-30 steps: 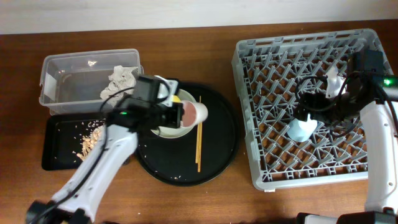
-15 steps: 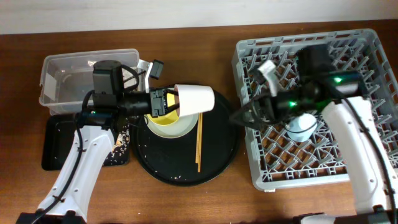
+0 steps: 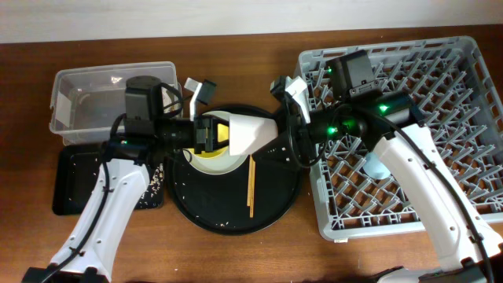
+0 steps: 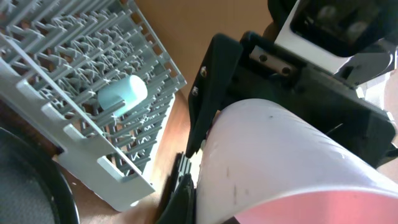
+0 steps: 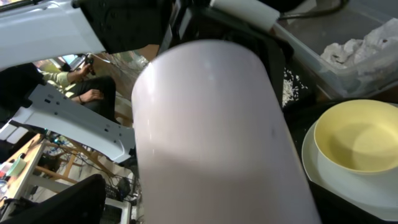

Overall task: Sort waste into correct bins and load items into the dishwasher rack
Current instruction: 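Hand the pink cup from the left gripper to the right gripper, then lower the pink cup into the rack beside the blue cup, release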

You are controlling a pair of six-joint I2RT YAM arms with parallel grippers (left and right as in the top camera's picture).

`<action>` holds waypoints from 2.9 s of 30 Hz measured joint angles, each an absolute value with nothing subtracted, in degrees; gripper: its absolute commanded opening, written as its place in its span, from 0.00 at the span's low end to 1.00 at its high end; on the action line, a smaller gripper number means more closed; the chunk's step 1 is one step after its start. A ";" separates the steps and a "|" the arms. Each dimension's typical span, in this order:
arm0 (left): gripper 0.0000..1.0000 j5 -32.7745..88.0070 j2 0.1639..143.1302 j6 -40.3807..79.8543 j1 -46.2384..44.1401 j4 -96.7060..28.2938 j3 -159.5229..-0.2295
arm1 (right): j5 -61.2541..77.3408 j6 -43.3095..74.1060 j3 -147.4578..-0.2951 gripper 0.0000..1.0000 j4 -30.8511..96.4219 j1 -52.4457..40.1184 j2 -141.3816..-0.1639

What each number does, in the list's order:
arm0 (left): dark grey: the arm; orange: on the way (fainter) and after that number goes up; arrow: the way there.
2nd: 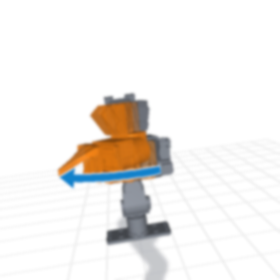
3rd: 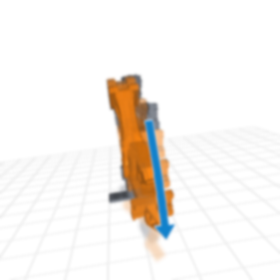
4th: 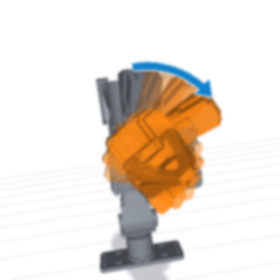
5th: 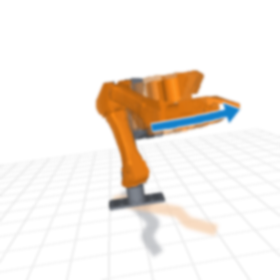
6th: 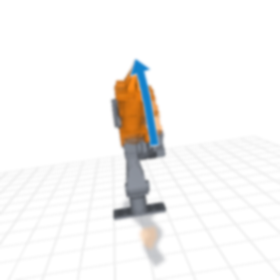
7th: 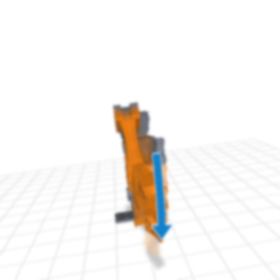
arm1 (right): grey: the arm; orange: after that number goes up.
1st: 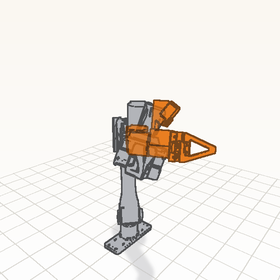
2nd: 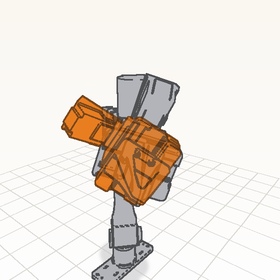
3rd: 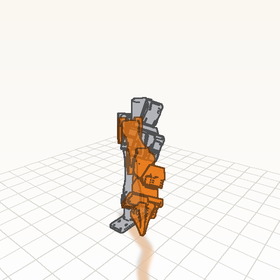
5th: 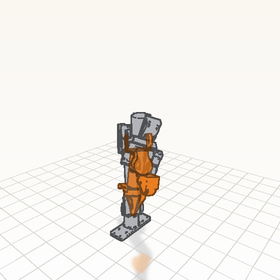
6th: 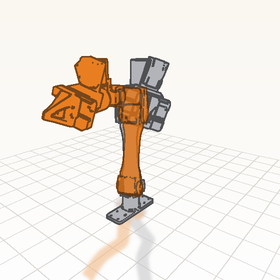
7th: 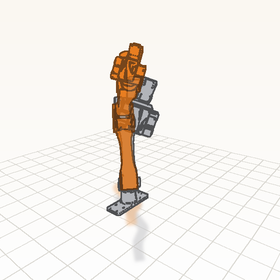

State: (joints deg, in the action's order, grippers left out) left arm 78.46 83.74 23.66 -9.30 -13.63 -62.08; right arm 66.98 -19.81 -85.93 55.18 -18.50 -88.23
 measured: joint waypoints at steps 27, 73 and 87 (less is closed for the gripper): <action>0.00 80.16 83.74 23.70 -9.63 -12.40 -62.15 | 66.26 -19.94 -85.93 0.75 51.11 -19.68 -88.25; 0.30 34.96 82.02 6.72 0.82 -46.94 -62.35 | 32.62 -14.28 -88.12 0.43 80.25 -3.88 -88.33; 0.30 20.05 77.34 5.34 2.17 -51.96 -62.35 | 3.07 0.49 -95.26 0.43 88.29 17.41 -88.33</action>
